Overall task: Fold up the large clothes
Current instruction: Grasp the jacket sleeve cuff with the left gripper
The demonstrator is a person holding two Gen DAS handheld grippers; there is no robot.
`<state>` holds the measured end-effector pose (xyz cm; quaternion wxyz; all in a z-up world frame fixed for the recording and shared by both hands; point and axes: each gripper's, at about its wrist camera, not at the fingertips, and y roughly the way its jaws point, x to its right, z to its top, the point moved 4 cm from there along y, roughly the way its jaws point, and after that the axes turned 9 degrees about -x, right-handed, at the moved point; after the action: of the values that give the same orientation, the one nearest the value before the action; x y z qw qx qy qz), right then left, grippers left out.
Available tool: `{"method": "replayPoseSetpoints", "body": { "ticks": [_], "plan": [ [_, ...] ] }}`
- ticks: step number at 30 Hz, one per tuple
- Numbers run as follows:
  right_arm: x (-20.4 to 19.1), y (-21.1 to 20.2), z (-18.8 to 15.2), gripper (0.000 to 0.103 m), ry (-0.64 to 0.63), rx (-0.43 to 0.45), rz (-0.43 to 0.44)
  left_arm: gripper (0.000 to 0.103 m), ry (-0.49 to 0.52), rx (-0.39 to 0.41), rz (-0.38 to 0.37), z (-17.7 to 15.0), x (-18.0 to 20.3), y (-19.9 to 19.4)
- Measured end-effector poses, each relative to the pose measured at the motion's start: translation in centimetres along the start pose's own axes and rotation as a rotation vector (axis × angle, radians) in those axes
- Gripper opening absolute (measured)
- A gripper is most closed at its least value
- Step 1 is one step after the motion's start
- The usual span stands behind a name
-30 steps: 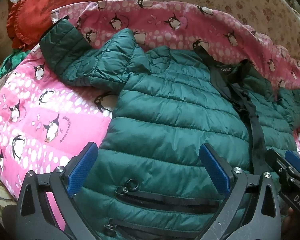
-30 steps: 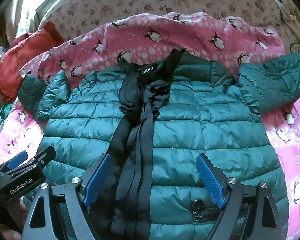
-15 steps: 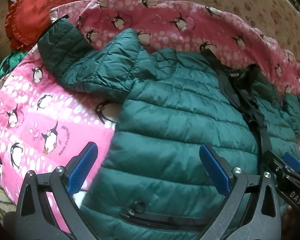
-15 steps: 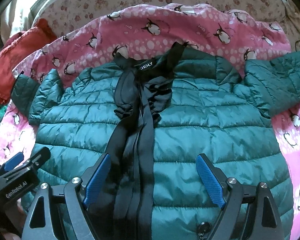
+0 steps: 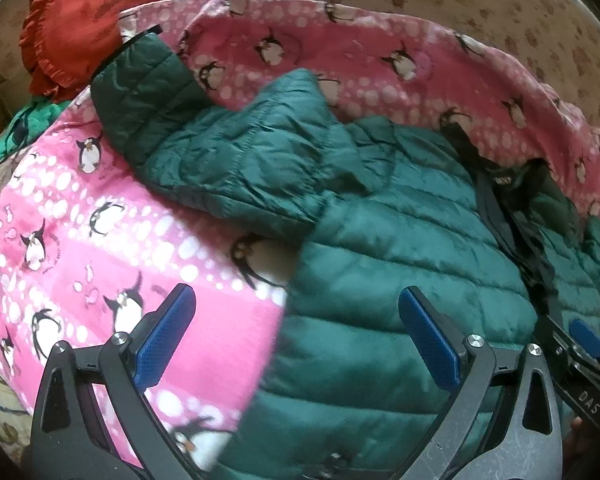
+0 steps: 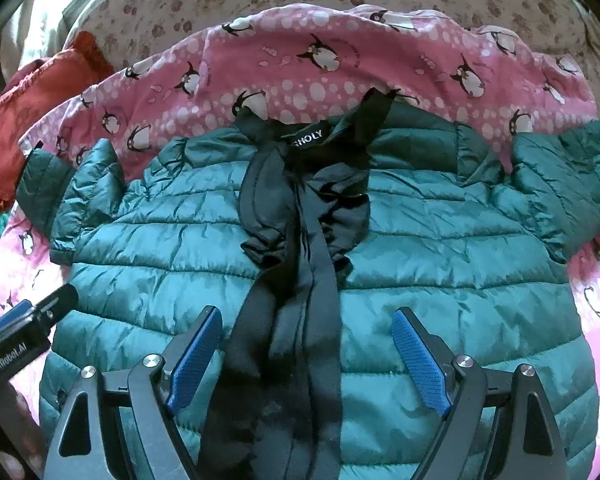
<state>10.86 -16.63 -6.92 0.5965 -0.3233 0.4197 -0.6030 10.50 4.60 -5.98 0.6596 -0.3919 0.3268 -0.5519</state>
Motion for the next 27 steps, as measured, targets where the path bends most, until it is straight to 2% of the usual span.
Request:
{"method": "replayPoseSetpoints", "body": {
  "ticks": [7, 14, 21, 27],
  "plan": [
    [-0.8, 0.4, 0.4, 0.086, -0.009, 0.005, 0.021, 0.102, -0.069, -0.013, 0.009, 1.5, -3.0, 0.7],
    [-1.9, 1.0, 0.7, 0.086, -0.043, 0.003, 0.012, 0.102, -0.077, -0.027, 0.034, 2.3, -4.7, 1.4],
    [-1.8, 1.0, 1.1, 0.086, -0.033, -0.001, 0.023, 0.102, -0.122, -0.025, 0.041, 4.3, -7.9, 1.8],
    [-2.0, 1.2, 0.9, 0.086, -0.036, -0.004, 0.034, 0.102, -0.176, 0.041, 0.105, 7.8, -12.2, 2.1]
  ]
}}
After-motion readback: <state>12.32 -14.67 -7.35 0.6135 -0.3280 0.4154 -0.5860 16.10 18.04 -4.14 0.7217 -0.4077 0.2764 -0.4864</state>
